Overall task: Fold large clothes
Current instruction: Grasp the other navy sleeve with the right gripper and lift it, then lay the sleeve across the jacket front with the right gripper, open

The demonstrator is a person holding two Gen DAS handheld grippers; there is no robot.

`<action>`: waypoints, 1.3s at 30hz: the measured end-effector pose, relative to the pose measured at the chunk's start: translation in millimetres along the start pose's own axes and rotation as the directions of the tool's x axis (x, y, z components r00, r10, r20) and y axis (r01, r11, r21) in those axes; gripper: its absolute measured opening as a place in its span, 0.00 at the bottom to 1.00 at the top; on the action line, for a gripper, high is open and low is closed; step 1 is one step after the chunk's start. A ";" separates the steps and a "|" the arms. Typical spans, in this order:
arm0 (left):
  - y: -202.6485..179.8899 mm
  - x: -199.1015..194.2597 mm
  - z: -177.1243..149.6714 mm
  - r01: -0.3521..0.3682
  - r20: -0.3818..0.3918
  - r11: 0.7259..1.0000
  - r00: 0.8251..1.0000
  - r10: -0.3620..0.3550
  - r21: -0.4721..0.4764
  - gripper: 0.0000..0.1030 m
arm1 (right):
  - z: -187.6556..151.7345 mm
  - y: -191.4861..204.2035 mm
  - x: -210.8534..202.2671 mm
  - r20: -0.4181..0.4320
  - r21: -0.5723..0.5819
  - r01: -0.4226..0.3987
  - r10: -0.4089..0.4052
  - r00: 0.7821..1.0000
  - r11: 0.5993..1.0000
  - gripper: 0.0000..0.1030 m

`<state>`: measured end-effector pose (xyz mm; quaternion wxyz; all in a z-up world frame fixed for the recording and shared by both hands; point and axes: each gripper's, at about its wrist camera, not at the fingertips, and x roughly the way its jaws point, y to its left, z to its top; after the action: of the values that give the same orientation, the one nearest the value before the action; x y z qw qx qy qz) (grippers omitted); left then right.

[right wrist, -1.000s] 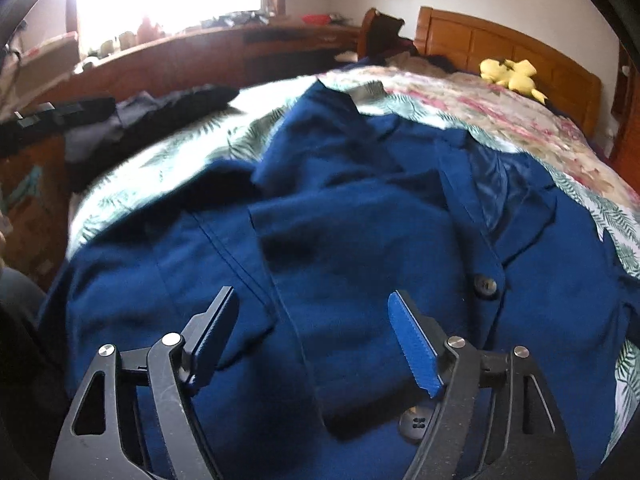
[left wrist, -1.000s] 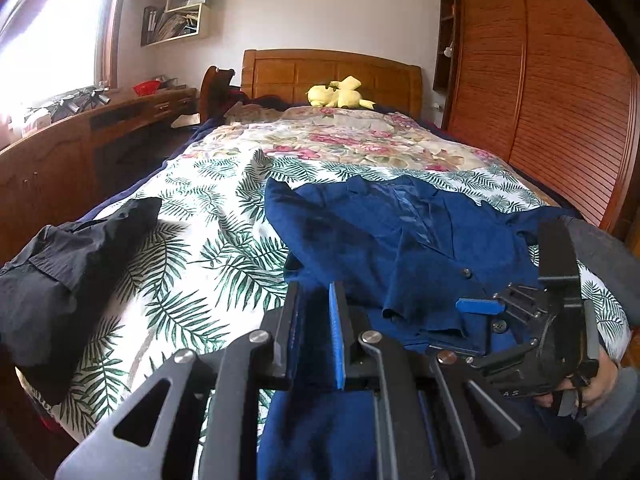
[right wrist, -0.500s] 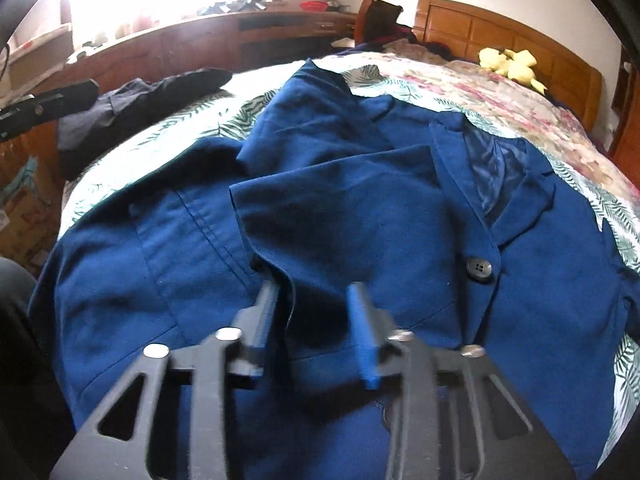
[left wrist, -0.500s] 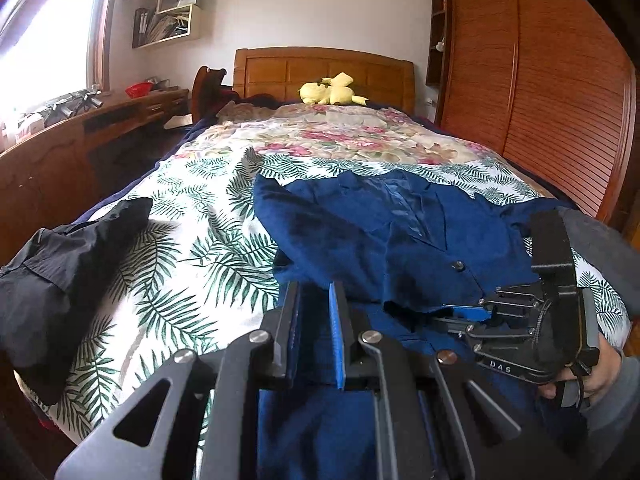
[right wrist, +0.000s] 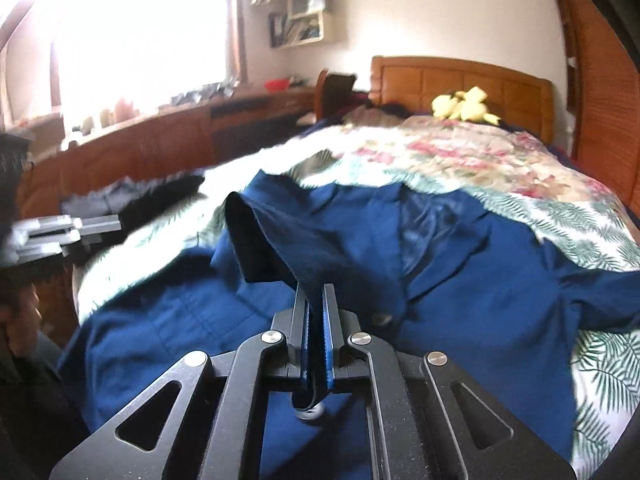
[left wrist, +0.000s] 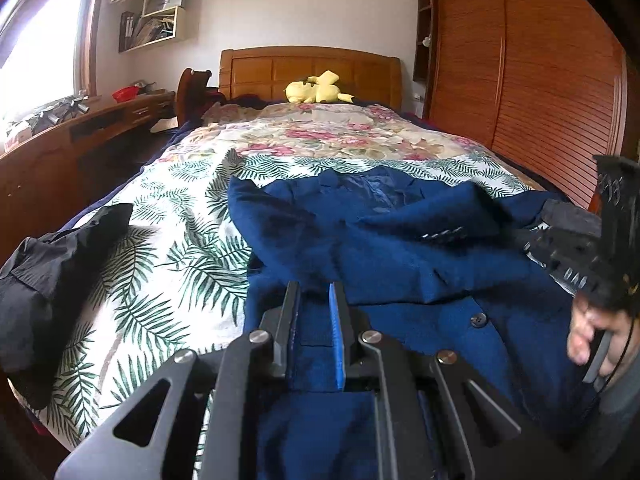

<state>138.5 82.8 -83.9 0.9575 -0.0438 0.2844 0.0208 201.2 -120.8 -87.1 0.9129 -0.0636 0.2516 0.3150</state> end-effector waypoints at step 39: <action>-61.5 6.0 11.6 0.103 0.022 0.991 0.994 -0.105 0.079 0.10 | -73.9 -73.6 -120.5 -0.074 0.147 0.357 -0.349 0.934 0.923 0.34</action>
<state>153.9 22.8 -73.1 0.9619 -0.0208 0.2697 -0.0397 133.6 -265.0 -94.0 0.9508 -0.0427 0.2811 0.1231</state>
